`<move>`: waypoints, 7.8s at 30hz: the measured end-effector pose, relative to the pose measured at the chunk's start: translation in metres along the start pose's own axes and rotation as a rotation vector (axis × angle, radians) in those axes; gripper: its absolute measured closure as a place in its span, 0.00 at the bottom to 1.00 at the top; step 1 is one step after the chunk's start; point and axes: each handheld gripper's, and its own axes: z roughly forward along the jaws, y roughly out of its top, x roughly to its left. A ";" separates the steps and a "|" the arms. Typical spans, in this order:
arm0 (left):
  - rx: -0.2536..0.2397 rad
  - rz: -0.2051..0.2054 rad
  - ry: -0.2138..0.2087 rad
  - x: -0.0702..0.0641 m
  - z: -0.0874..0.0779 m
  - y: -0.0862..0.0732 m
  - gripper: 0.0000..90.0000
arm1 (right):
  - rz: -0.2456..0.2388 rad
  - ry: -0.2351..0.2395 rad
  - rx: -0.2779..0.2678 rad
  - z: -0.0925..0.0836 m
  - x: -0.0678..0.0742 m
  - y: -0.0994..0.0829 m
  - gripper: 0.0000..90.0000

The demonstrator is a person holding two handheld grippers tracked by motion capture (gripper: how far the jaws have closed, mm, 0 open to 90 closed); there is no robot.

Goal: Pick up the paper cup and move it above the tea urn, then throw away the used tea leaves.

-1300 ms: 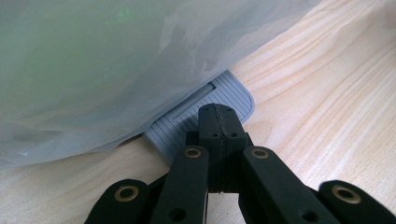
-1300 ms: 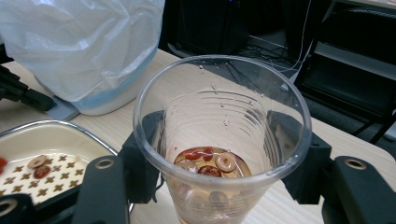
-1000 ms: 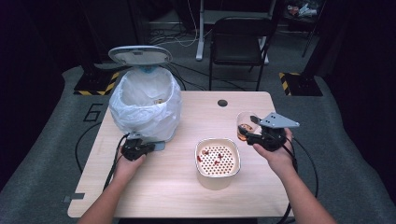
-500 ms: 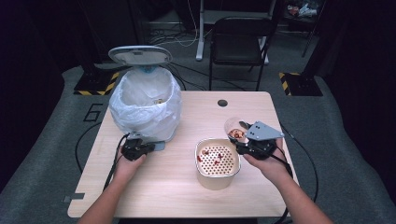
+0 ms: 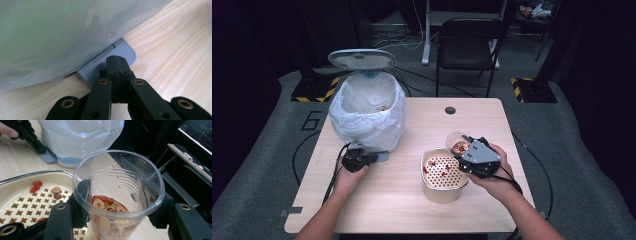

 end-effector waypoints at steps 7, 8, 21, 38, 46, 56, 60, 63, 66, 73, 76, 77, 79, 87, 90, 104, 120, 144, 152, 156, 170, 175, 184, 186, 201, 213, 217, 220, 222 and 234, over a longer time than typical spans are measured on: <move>0.005 0.001 -0.003 0.000 0.000 0.000 1.00 | -0.077 -0.037 0.006 0.001 0.007 0.001 0.49; 0.006 0.002 -0.002 0.000 0.000 0.000 1.00 | -0.086 -0.037 0.006 0.001 0.008 0.001 0.49; 0.010 0.068 0.005 0.004 -0.001 0.002 1.00 | -0.276 -0.122 0.031 0.006 0.029 -0.002 0.50; 0.000 0.070 0.010 0.003 -0.001 0.002 1.00 | -0.550 -0.191 0.096 0.014 0.047 -0.006 0.50; -0.006 0.072 0.009 0.004 0.000 0.001 1.00 | -0.683 -0.209 0.135 0.019 0.052 -0.008 0.50; -0.011 -0.003 0.006 -0.001 0.001 0.000 1.00 | -0.810 -0.205 0.170 0.022 0.059 -0.013 0.50; -0.011 -0.001 0.006 -0.001 0.001 0.000 1.00 | -0.899 -0.221 0.184 0.023 0.062 -0.014 0.50; 0.006 0.003 -0.003 0.000 0.000 0.000 1.00 | -0.942 -0.225 0.191 0.024 0.063 -0.015 0.50; 0.005 0.002 -0.003 0.000 0.000 0.000 1.00 | -0.975 -0.242 0.199 0.025 0.065 -0.017 0.50; 0.006 0.003 -0.002 0.000 0.000 0.000 1.00 | -1.056 -0.251 0.206 0.026 0.069 -0.018 0.50; -0.008 0.000 0.005 0.000 0.001 0.000 1.00 | -1.060 -0.257 0.199 0.025 0.070 -0.019 0.50; 0.007 0.003 -0.002 0.000 -0.001 0.000 1.00 | -1.078 -0.259 0.198 0.025 0.070 -0.018 0.50; 0.007 0.003 -0.001 0.000 0.000 0.000 1.00 | -1.095 -0.263 0.196 0.025 0.069 -0.017 0.51; 0.002 0.003 0.001 0.000 0.000 0.000 1.00 | -1.141 -0.276 0.191 0.024 0.070 -0.017 0.51; -0.008 -0.001 0.005 0.000 0.001 0.000 1.00 | -1.159 -0.271 0.196 0.023 0.069 -0.016 0.51; 0.004 0.001 0.001 0.000 0.000 0.000 1.00 | -1.214 -0.261 0.194 0.023 0.069 -0.015 0.51; -0.008 -0.002 0.006 -0.001 0.001 0.000 1.00 | -1.407 -0.261 0.187 0.022 0.074 -0.013 0.51; -0.009 -0.002 0.006 -0.001 0.001 0.000 1.00 | -1.449 -0.268 0.195 0.022 0.075 -0.015 0.51; -0.007 -0.001 0.006 0.000 0.001 0.000 1.00 | -1.450 -0.273 0.191 0.021 0.075 -0.016 0.51; -0.006 0.000 0.005 0.000 0.001 0.000 1.00 | -1.452 -0.271 0.189 0.021 0.076 -0.016 0.51; -0.006 0.000 0.005 0.000 0.001 0.000 1.00 | -1.454 -0.267 0.189 0.021 0.075 -0.017 0.51; -0.009 -0.002 0.005 -0.001 0.001 0.000 1.00 | -1.457 -0.268 0.186 0.020 0.075 -0.016 0.51; 0.004 0.001 0.001 0.000 0.000 0.000 1.00 | -1.456 -0.266 0.185 0.021 0.075 -0.017 0.51; 0.006 0.000 -0.002 0.000 0.000 0.000 1.00 | -1.455 -0.266 0.185 0.020 0.075 -0.016 0.51; 0.007 0.004 0.000 0.000 -0.001 0.000 1.00 | -1.288 -0.215 0.159 0.017 0.072 -0.012 0.51; -0.008 -0.002 0.006 -0.001 0.001 0.000 1.00 | -1.050 -0.227 0.100 0.012 0.067 -0.005 0.51; 0.007 0.002 -0.001 0.000 0.000 0.000 1.00 | -1.035 -0.268 0.083 0.012 0.068 -0.008 0.51; 0.007 0.002 -0.001 0.000 0.000 0.000 1.00 | -0.964 -0.278 0.059 0.012 0.069 -0.010 0.51; 0.007 0.001 -0.002 0.000 0.000 0.000 1.00 | -0.895 -0.285 0.043 0.011 0.068 -0.011 0.51; -0.003 0.061 0.011 0.003 -0.001 0.001 1.00 | -0.478 -0.289 -0.106 0.003 0.054 -0.006 0.51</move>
